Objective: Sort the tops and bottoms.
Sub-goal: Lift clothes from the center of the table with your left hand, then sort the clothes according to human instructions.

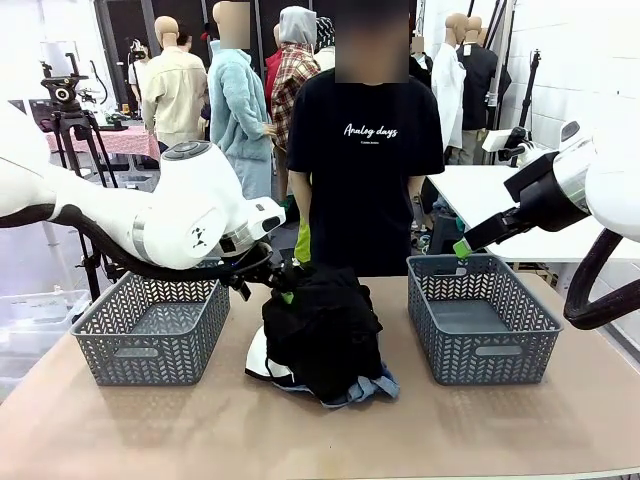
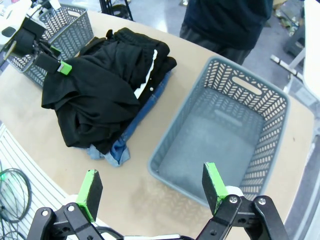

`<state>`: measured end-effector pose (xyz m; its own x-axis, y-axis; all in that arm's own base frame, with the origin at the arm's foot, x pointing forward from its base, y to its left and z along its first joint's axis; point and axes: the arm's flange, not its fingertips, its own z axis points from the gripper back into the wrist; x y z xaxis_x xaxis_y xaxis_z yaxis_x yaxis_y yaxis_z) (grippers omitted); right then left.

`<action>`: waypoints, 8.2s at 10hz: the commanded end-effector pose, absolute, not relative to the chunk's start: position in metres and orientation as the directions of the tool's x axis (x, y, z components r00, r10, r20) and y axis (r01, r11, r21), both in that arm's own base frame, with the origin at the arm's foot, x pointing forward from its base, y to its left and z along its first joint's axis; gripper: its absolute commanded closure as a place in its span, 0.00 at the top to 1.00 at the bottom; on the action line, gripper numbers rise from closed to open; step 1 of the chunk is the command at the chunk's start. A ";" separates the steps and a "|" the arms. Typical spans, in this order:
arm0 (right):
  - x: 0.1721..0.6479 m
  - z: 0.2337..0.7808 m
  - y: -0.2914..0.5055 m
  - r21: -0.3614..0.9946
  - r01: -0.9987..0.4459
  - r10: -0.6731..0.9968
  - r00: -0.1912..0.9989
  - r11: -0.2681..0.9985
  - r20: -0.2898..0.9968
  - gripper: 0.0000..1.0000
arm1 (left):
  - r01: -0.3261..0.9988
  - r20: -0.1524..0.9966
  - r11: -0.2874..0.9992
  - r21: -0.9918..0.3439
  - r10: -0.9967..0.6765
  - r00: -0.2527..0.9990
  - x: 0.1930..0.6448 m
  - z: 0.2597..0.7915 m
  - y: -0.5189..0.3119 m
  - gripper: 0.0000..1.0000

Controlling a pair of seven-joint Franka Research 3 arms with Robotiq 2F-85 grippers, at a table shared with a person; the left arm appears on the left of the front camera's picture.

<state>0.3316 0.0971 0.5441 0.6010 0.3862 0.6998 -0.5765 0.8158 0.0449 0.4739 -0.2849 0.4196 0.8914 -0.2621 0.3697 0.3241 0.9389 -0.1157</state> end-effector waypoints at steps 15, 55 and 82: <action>0.333 0.543 0.098 0.064 -0.579 0.374 0.603 0.813 0.704 1.00 | 0.484 0.478 0.845 -0.227 -0.337 0.811 0.423 0.506 -0.341 0.00; 0.333 0.543 0.098 0.064 -0.579 0.374 0.603 0.813 0.704 1.00 | 0.568 0.676 0.789 0.235 -0.553 0.488 0.377 0.739 -0.426 0.00; 0.273 0.577 0.031 0.060 -0.496 0.288 0.594 0.866 0.752 1.00 | 0.568 0.676 0.789 0.235 -0.553 0.488 0.377 0.739 -0.426 0.00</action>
